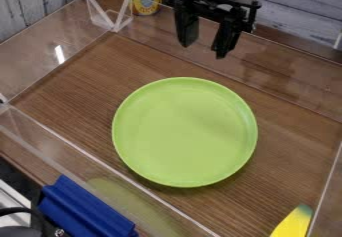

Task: Put the banana on top of the green plate

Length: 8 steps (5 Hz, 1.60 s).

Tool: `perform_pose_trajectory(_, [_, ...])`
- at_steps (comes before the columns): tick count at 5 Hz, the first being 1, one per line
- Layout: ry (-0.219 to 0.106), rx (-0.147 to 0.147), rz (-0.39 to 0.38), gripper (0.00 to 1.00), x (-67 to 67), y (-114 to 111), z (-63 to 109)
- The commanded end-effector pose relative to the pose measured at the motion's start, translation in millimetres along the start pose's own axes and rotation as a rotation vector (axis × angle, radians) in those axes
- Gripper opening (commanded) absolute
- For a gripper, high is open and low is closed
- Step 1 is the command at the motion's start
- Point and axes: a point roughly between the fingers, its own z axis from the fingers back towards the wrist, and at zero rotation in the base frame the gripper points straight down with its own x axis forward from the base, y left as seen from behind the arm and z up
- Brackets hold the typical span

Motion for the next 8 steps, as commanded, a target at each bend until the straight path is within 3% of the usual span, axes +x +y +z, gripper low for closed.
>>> perform_pose_trajectory(1, [0.007, 0.001, -0.031, 1.0, -15.1, -16, -2.7])
perform_pose_trajectory(3, [-0.022, 0.02, -0.181, 1.0, -58.1, -80, -2.9])
perform_pose_trajectory(5, [-0.038, 0.02, -0.272, 1.0, -77.6, -145, -26.3])
perform_pose_trajectory(8, [-0.039, -0.002, -0.288, 1.0, -90.1, -153, -72.5])
